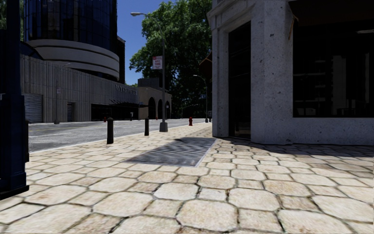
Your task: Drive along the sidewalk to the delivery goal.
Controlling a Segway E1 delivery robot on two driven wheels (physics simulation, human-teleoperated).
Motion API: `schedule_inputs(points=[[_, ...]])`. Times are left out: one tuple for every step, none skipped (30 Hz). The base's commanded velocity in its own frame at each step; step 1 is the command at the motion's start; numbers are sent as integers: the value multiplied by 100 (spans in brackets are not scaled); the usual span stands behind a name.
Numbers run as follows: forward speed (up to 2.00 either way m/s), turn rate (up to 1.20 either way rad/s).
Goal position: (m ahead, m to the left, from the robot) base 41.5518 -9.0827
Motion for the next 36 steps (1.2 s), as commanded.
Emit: schedule_inputs(points=[[200,0],[200,0],[200,0],[200,0],[200,0],[200,0],[200,0],[200,0],[200,0],[200,0],[200,0],[200,0],[200,0],[200,0],[200,0],[200,0],[200,0],[200,0],[200,0],[200,0],[200,0],[200,0],[200,0],[200,0],[200,0],[200,0],[200,0],[200,0],[200,0],[200,0],[200,0],[200,0],[200,0],[200,0],[200,0],[200,0]])
